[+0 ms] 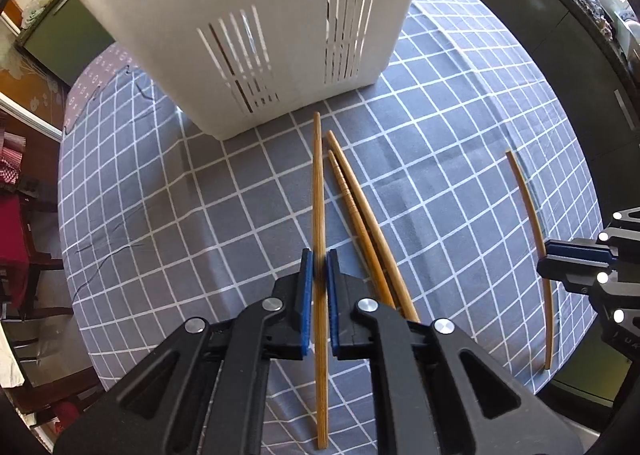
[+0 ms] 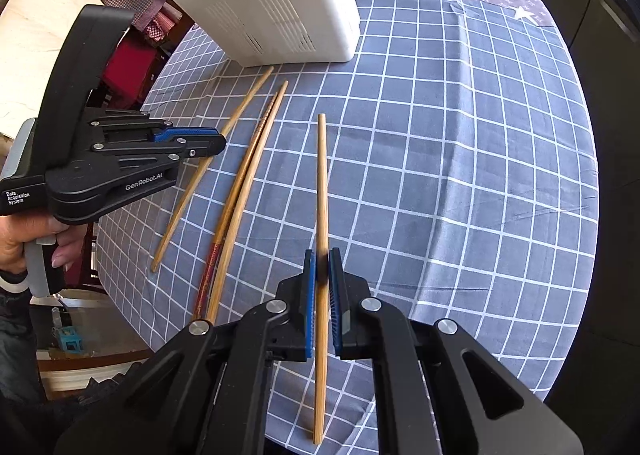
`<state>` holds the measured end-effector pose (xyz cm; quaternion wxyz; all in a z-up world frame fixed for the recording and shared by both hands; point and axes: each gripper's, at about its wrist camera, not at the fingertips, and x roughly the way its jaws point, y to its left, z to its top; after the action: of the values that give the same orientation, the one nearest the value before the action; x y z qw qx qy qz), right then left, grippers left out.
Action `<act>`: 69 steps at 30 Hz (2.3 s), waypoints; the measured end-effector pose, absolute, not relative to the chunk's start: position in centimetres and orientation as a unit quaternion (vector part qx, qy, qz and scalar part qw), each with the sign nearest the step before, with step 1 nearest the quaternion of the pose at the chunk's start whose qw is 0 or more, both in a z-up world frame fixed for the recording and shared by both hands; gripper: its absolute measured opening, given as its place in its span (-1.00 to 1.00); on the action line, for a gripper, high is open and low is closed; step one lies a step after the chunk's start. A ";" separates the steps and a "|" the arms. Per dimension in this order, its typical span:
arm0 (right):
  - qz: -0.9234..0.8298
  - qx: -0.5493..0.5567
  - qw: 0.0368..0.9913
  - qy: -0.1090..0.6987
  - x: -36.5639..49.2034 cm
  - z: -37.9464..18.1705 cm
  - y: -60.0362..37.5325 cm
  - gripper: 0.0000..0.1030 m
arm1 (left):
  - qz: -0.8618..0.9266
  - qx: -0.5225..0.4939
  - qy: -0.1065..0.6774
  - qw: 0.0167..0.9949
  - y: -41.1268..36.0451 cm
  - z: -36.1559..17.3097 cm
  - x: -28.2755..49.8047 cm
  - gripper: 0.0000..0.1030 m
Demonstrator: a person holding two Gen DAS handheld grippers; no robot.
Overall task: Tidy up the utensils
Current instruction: 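Lift both chopsticks upright off the cloth, then carry both chopsticks over the white caddy, then lower the chopsticks into the caddy and open both tools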
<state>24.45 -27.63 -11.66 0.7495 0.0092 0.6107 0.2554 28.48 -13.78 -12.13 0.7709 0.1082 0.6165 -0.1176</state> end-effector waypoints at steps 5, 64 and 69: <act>0.265 0.012 0.765 0.587 23.6 -8.9 -28.1 -0.86 | -0.134 0.098 0.573 0.803 -12.6 -7.2 26.3 -0.87; 0.234 0.013 0.913 0.333 34.1 14.6 -22.6 -0.86 | -0.125 0.058 0.349 0.927 -9.5 12.8 29.6 -0.87; 0.234 0.000 0.900 0.369 36.3 10.5 -21.7 -0.85 | -0.115 0.056 0.387 0.913 -9.4 9.3 31.7 -0.87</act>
<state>36.34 -21.68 10.54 0.8997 0.0002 0.3687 0.2338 31.74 -9.45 9.29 0.9131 0.0560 0.3872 -0.1145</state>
